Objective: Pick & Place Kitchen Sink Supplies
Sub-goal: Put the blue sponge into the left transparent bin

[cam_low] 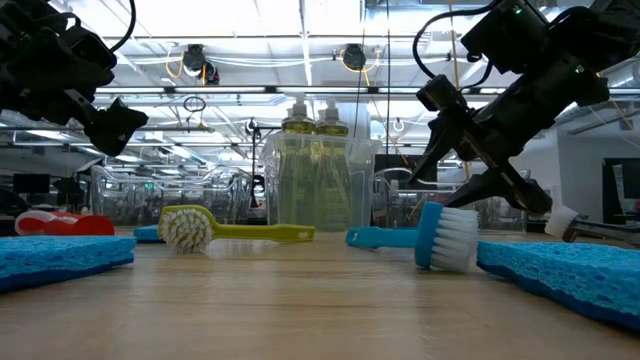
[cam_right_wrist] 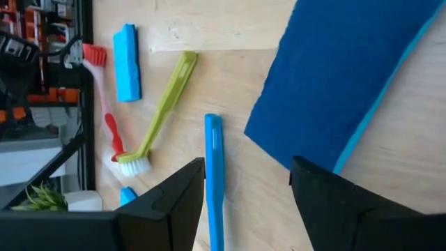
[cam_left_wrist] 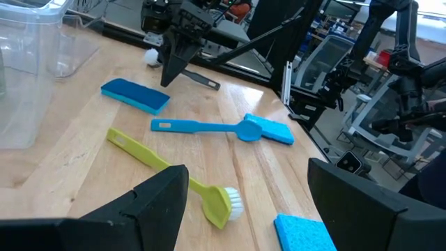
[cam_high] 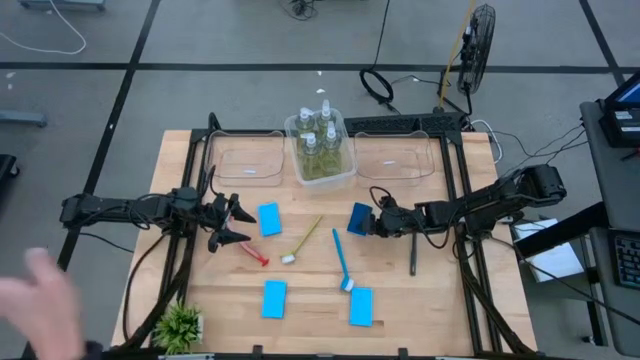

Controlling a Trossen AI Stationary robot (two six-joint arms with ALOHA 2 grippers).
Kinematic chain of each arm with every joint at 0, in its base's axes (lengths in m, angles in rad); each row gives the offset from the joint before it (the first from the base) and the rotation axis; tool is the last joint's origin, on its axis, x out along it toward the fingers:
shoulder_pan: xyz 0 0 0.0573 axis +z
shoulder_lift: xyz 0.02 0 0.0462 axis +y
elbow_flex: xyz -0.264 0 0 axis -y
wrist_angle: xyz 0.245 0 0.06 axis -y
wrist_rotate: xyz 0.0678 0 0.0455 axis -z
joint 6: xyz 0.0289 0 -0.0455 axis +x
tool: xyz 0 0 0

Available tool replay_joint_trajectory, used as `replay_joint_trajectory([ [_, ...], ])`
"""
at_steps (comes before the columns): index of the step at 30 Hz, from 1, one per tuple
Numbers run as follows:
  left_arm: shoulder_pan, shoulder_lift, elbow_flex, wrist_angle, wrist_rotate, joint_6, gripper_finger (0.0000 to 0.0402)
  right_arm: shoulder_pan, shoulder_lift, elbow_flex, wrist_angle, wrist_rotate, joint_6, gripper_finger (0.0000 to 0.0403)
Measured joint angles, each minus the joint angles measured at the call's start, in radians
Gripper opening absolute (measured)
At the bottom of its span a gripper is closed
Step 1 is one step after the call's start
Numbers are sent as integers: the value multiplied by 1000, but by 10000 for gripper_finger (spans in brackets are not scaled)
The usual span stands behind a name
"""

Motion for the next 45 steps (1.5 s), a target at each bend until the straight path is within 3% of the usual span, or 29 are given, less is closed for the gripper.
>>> replay_joint_trajectory([
  [16,0,0,0,0,0,0,296,0,-12,0,-17,29,-15,199],
  [21,0,0,0,0,0,0,296,-6,-23,1,-28,-21,13,199],
  [34,0,0,0,0,0,0,296,-14,-51,1,-25,-22,-49,199],
  [42,0,0,0,0,0,0,296,-1,-63,8,-38,77,-43,199],
  [45,0,0,0,0,0,0,296,7,-90,68,-171,110,-59,199],
])
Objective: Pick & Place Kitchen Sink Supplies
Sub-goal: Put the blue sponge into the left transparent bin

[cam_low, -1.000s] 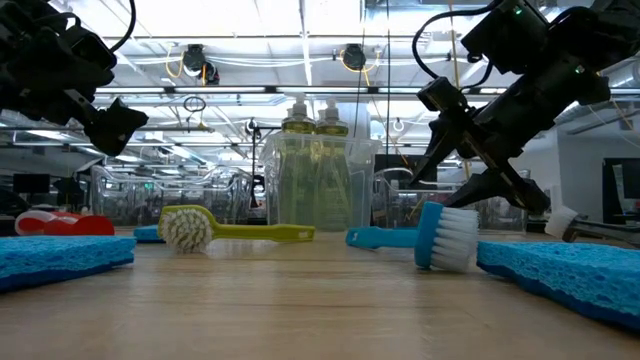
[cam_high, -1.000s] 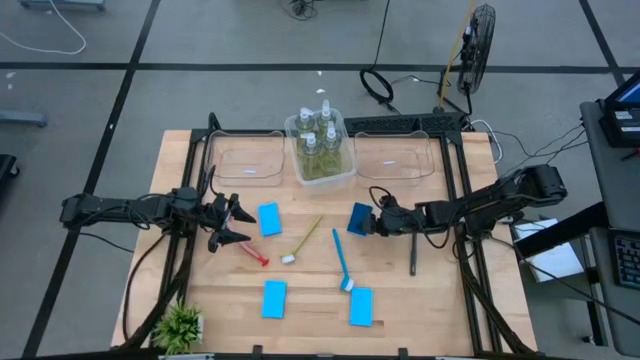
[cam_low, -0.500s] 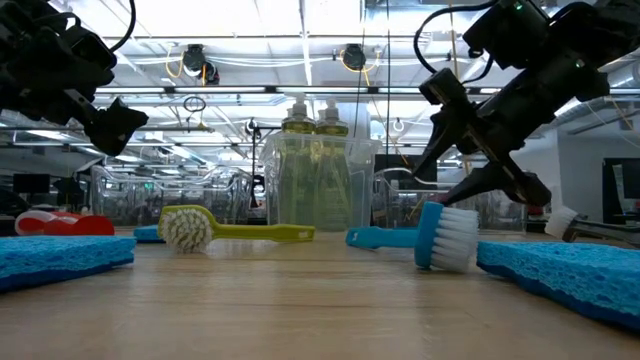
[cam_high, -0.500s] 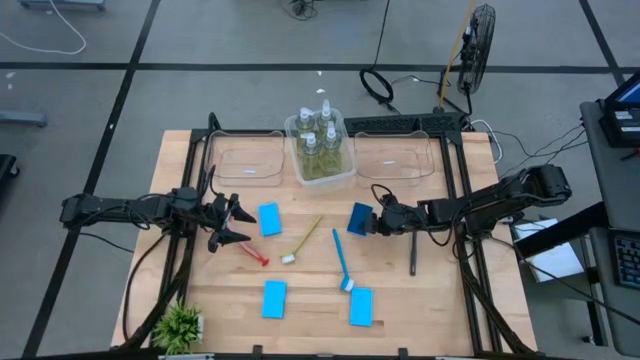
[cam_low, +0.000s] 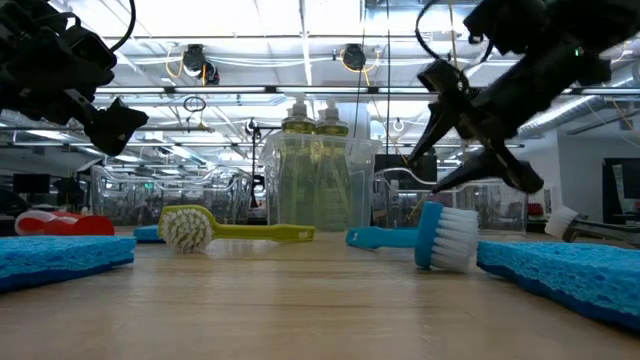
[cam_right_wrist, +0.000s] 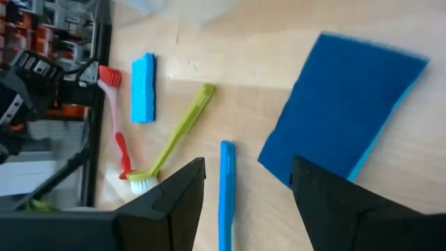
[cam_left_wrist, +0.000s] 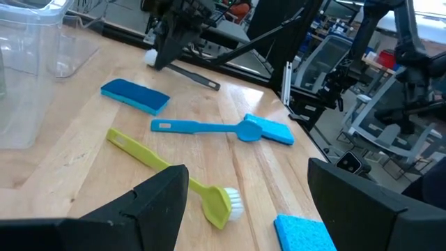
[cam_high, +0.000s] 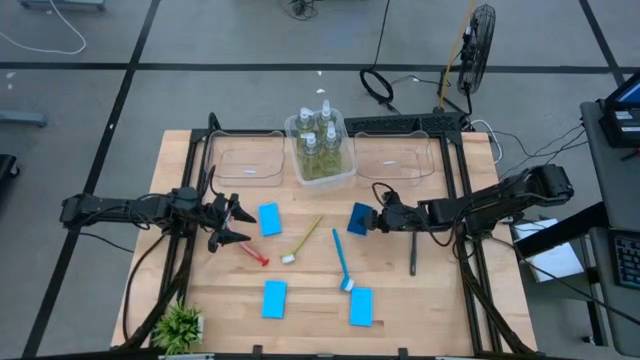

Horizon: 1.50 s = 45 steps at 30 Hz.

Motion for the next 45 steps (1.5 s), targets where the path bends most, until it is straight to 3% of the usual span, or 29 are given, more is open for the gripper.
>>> replay_joint_trajectory([
  [5,0,0,0,0,0,0,296,0,-6,211,-461,8,7,199],
  [9,0,0,0,1,0,0,296,-2,8,305,-647,0,75,199],
  [24,0,0,0,1,0,0,296,-16,157,309,-629,-4,205,199],
  [45,0,0,0,1,0,0,296,-92,365,311,-528,-95,155,199],
])
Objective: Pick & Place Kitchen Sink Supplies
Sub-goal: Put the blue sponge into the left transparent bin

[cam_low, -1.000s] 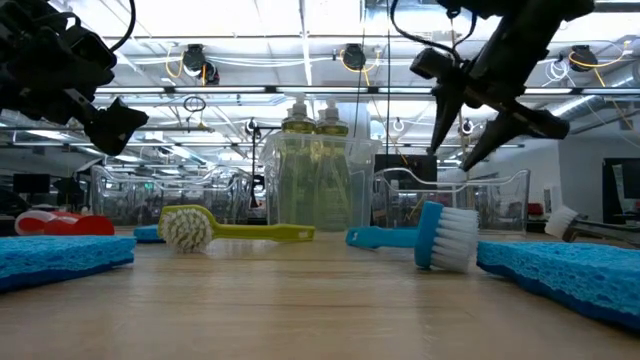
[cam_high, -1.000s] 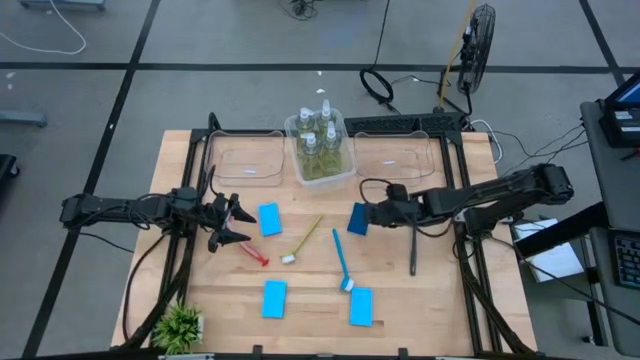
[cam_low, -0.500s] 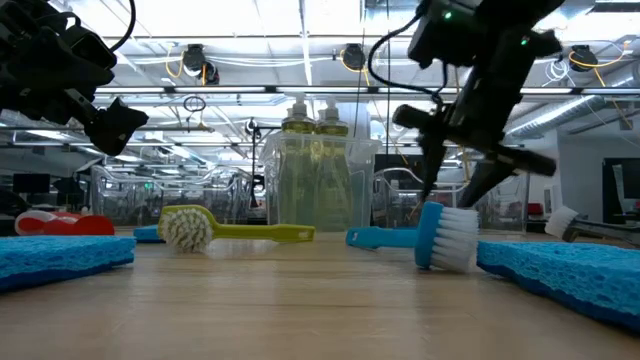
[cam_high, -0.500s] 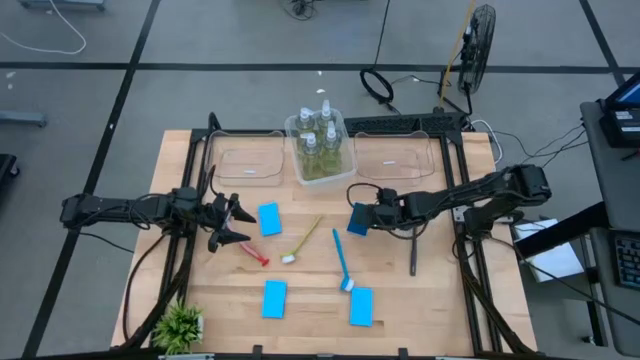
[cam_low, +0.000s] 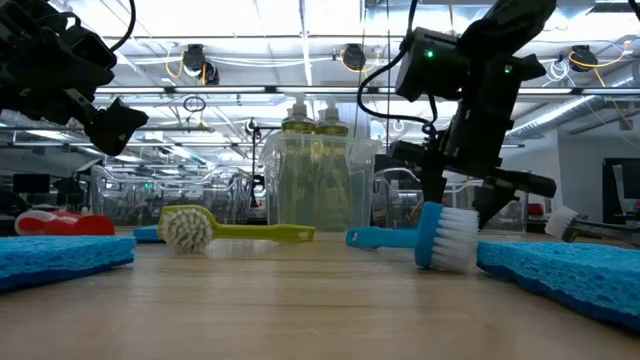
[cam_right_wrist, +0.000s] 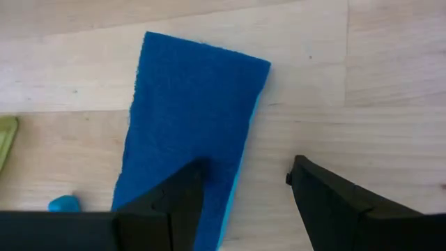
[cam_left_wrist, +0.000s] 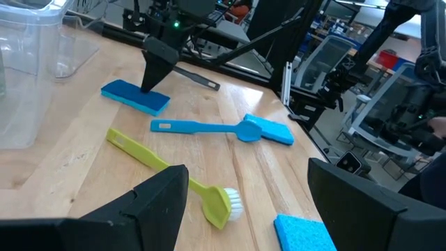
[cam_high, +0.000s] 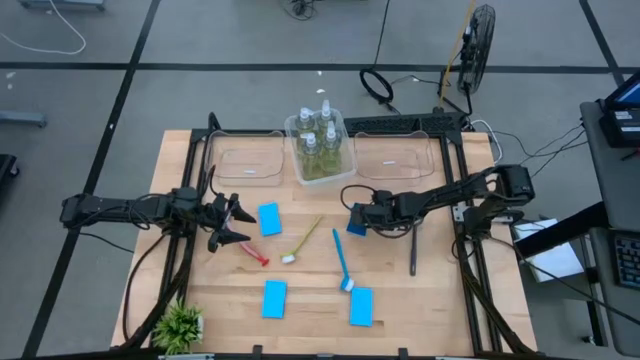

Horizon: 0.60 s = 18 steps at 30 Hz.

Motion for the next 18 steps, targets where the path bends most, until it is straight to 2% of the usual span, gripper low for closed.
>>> replay_joint_trajectory([
  [7,0,0,0,0,0,0,296,2,-5,-1,1,49,5,199],
  [18,0,0,0,0,0,0,296,0,-5,-2,0,62,-7,199],
])
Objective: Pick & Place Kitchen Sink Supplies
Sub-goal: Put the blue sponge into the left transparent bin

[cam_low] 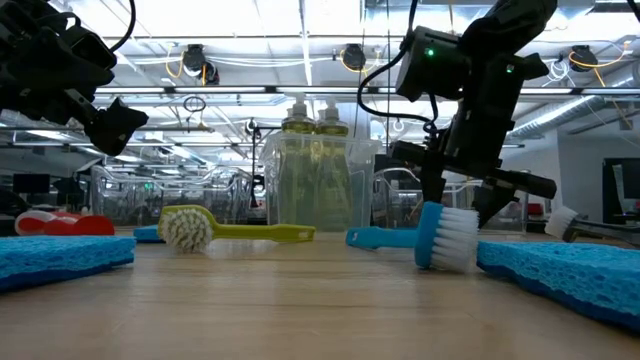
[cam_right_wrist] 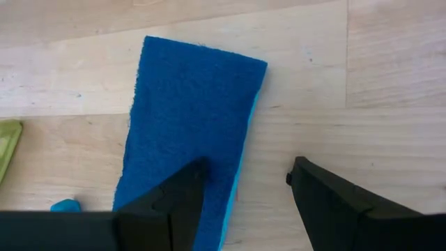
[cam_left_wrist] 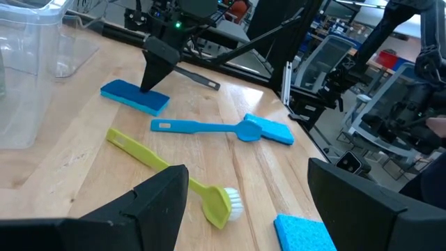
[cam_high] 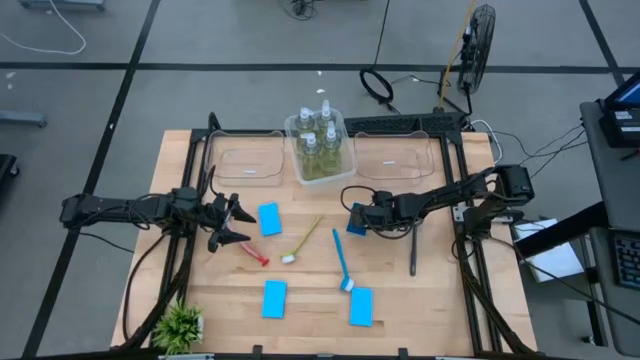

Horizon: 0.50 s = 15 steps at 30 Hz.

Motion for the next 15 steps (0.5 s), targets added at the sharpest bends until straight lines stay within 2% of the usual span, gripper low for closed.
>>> replay_joint_trajectory([
  [4,0,0,0,0,0,0,296,0,0,0,0,2,-48,199],
  [8,0,0,0,0,0,0,296,-7,3,1,-24,-42,-40,194],
  [15,0,0,0,0,0,0,296,-7,2,-41,-53,-65,4,145],
])
